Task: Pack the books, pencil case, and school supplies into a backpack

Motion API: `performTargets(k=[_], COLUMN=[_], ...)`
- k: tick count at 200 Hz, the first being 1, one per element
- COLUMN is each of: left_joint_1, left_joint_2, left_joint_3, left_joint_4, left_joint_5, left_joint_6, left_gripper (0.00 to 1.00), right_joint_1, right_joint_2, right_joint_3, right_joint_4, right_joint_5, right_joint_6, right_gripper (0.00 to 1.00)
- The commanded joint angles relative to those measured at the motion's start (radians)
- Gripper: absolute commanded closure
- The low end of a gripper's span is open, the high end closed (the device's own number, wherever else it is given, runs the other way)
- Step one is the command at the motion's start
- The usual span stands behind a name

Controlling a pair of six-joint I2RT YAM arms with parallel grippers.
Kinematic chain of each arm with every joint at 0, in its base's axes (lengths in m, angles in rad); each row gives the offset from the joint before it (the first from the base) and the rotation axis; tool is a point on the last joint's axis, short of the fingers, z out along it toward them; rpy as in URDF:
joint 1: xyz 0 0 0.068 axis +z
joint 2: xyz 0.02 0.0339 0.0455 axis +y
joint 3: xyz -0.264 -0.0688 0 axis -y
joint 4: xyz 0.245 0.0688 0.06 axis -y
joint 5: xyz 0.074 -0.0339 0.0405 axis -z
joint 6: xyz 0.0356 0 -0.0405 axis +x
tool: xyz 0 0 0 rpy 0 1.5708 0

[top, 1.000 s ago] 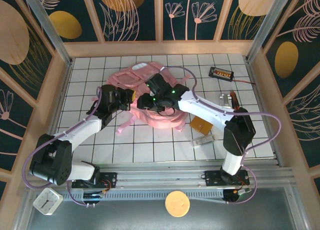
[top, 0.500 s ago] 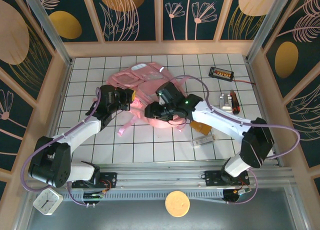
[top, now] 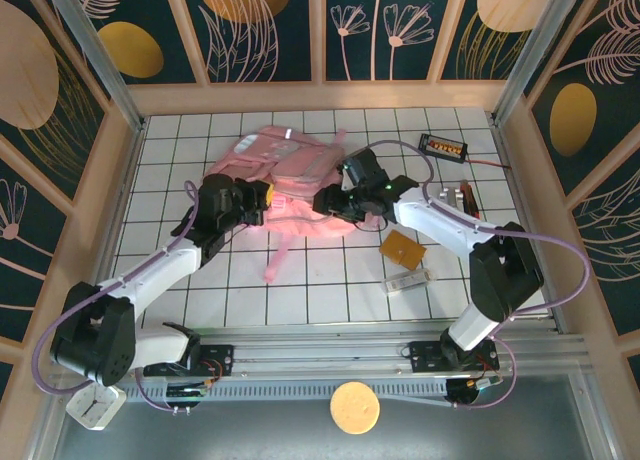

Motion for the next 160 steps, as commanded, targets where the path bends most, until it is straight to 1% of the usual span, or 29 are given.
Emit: performTargets(k=[1, 33, 58, 82, 131, 160], left_joint_1=[-0.005, -0.007, -0.008, -0.010, -0.011, -0.011], left_joint_2=[-0.051, -0.031, -0.021, -0.018, -0.015, -0.013], left_joint_3=[0.016, 0.059, 0.067, 0.069, 0.073, 0.076], left_joint_4=[0.104, 0.092, 0.092, 0.094, 0.094, 0.091], left_joint_5=[0.002, -0.001, 0.000, 0.000, 0.002, 0.001], left_joint_6=[-0.045, -0.036, -0.037, -0.038, -0.044, -0.047], left_gripper=[1.00, 1.00, 1.00, 1.00, 1.00, 1.00], right_joint_1=[0.043, 0.154, 0.194, 0.205, 0.200, 0.195], right_joint_2=[-0.027, -0.016, 0.016, 0.049, 0.155, 0.191], right_joint_3=[0.048, 0.094, 0.151, 0.194, 0.277, 0.302], right_joint_4=[0.011, -0.010, -0.020, -0.028, -0.064, -0.073], right_joint_5=[0.070, 0.116, 0.131, 0.149, 0.205, 0.214], right_joint_6=[-0.073, -0.074, -0.048, -0.028, 0.003, 0.018], right_gripper=[0.48, 0.47, 0.43, 0.41, 0.42, 0.43])
